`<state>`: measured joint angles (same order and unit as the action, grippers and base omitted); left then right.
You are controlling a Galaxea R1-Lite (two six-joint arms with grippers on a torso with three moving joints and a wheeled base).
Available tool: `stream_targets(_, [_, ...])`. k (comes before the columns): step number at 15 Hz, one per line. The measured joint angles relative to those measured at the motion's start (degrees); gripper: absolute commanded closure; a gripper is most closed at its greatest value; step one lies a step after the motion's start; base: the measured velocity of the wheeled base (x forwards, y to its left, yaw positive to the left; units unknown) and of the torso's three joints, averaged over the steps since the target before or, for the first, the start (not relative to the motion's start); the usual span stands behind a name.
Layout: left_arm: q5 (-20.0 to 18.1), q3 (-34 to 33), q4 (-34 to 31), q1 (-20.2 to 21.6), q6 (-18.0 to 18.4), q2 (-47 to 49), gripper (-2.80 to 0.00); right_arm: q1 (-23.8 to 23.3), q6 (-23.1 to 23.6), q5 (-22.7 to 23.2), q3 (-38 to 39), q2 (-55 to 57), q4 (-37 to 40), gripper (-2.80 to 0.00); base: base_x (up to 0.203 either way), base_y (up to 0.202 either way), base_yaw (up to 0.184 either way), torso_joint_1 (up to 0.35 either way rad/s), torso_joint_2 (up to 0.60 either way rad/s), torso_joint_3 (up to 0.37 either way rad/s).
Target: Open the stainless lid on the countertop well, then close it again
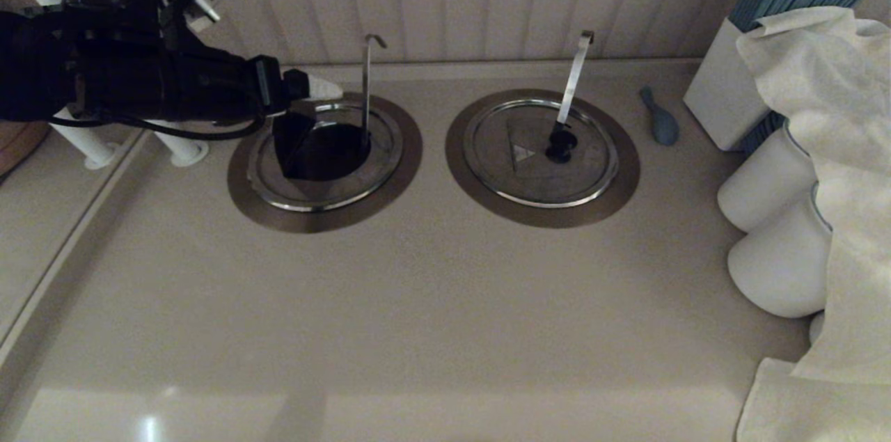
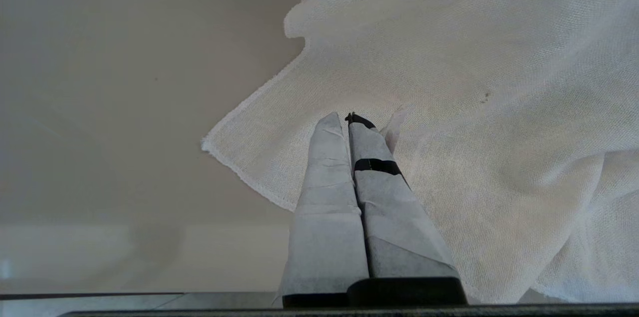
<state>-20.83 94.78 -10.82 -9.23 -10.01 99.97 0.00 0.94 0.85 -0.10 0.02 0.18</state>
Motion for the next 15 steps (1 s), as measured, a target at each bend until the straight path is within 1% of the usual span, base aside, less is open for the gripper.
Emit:
stream_targets(1, [-0.51, -0.11, 0.02, -0.06, -0.54, -1.38, -2.8, 0.0, 0.0, 0.0, 0.0, 0.0, 0.0, 0.0, 0.0, 0.0, 0.0, 0.0, 0.0, 0.0])
stream_targets(2, [-1.86, -0.29, 0.02, -0.11, -1.89, -3.33, -2.8, 0.0, 0.0, 0.0, 0.0, 0.0, -0.02, 0.0, 0.0, 0.0, 0.0, 0.0, 0.0, 0.0])
stream_targets(5, [-10.49, -0.71, 0.23, 0.02, -8.61, -9.43, -2.8, 0.0, 0.0, 0.0, 0.0, 0.0, -0.02, 0.0, 0.0, 0.0, 0.0, 0.0, 0.0, 0.0])
stream_targets(6, [-11.67, -0.71, 0.35, 0.47, -9.79, -10.68, -2.8, 0.0, -0.01, 0.01, 0.0, 0.0, -0.01, 0.0, 0.0, 0.0, 0.0, 0.0, 0.0, 0.0])
stream_targets(8, [-11.59, -0.4, 1.22, 1.7, -9.75, -11.11, -2.8, 0.0, -0.01, 0.0, 0.0, 0.0, -0.01, 0.0, 0.0, 0.0, 0.0, 0.0, 0.0, 0.0])
stream_targets(10, [-9.39, 0.8, 3.83, 2.38, -9.71, -8.78, -2.8, 0.0, 0.0, 0.0, 0.0, 0.0, 0.0, 0.0, 0.0, 0.0, 0.0, 0.0, 0.0, 0.0])
stream_targets(11, [-6.95, 1.7, 5.56, 2.56, -9.49, -6.65, -2.8, 0.0, -0.01, 0.0, 0.0, 0.0, -0.02, 0.0, 0.0, 0.0, 0.0, 0.0, 0.0, 0.0])
stream_targets(12, [-3.29, 2.8, 7.4, 2.65, -8.66, -3.79, -2.8, 0.0, 0.0, -0.01, 0.0, 0.0, 0.0, 0.0, 0.0, 0.0, 0.0, 0.0, 0.0, 0.0])
stream_targets(13, [1.18, 3.82, 9.0, 2.69, -6.71, -0.81, -2.8, 0.0, 0.0, 0.02, 0.0, 0.0, 0.0, 0.0, 0.0, 0.0, 0.0, 0.0, 0.0, 0.0])
stream_targets(15, [9.72, 4.92, 10.94, 2.76, -0.78, 3.31, -2.8, 0.0, 0.0, 0.0, 0.0, 0.0, 0.0, 0.0, 0.0, 0.0, 0.0, 0.0, 0.0, 0.0])
